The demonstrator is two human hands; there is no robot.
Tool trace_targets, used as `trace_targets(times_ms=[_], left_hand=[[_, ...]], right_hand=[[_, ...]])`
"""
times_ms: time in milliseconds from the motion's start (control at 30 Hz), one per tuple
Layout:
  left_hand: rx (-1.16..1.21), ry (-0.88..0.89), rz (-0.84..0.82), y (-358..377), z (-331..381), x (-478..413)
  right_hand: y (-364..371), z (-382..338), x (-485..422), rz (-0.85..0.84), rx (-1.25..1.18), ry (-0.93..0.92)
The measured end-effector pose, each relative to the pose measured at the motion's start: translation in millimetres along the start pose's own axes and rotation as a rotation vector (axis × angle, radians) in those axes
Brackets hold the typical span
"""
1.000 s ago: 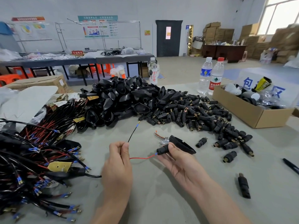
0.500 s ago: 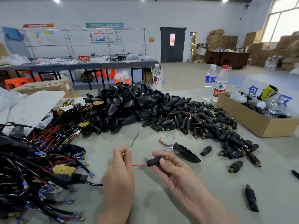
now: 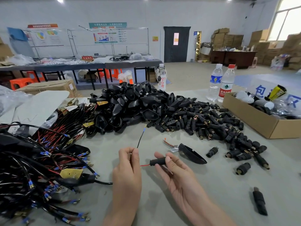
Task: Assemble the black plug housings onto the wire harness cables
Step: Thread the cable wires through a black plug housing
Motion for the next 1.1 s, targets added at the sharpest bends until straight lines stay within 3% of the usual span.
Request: trace_targets(times_ms=[233, 733, 867, 1100], left_hand=[[0.135, -0.027, -0.024, 4, 1, 0], [0.188, -0.078, -0.033, 10, 1, 4], [0.404, -0.176, -0.098, 16, 0, 1], [0.781, -0.411, -0.372, 28, -6, 0]], right_hand=[[2, 7, -2, -0.013, -0.034, 0.055], [7, 16, 3, 0.005, 0.027, 0.066], [2, 4, 2, 0.037, 0.099, -0.007], [-9, -6, -2, 0.107, 0.132, -0.053]])
Point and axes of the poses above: each hand's wrist, its own x-axis away from the middle knuckle, its own y-axis out of the palm, z = x × y, the point moved 9 cm from there along -x, towards the middle knuckle, and after that the axes turned 3 degrees about -x, right-handed, at the moved point
